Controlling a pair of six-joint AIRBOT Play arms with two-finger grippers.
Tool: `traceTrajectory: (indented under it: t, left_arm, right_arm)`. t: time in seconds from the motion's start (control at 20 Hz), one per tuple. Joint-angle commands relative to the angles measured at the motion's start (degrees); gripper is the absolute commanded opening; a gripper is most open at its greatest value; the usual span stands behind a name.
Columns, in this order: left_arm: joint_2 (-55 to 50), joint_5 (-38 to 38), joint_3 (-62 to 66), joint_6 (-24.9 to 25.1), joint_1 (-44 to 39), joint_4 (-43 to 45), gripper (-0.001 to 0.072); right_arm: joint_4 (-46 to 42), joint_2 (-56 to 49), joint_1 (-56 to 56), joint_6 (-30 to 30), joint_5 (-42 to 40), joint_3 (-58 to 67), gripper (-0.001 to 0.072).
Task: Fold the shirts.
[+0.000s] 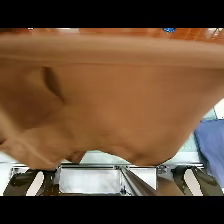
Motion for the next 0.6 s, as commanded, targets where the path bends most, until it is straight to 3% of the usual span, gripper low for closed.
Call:
traceTrajectory:
  t: [0.0,0.15,0.3,0.4,0.55]
  left_arm:
    - [-5.38,7.19,-14.73,-1.68,-0.26,-7.26,0.002]
    - [-17.03,18.95,-21.4,-1.27,-0.26,-13.6,0.002]
    - [-31.91,27.12,-19.34,0.0,-0.26,-17.03,0.002]
    - [-41.9,29.2,-14.38,-0.02,-0.2,-17.03,0.002]
    - [-55.47,28.35,-4.13,-0.33,-0.15,-17.7,0.002]
  right_arm:
    - [4.55,-6.64,1.46,-3.87,-4.33,-8.41,0.0024]
    - [4.31,-19.3,7.76,-6.12,-9.51,-9.57,0.0025]
    - [4.44,-33.9,12.9,-6.32,-20.65,-8.85,0.0025]
    - [5.55,-43.54,13.2,-3.98,-25.03,-5.16,0.0025]
    - [7.98,-56.43,13.05,-2.67,-25.33,5.11,0.0025]
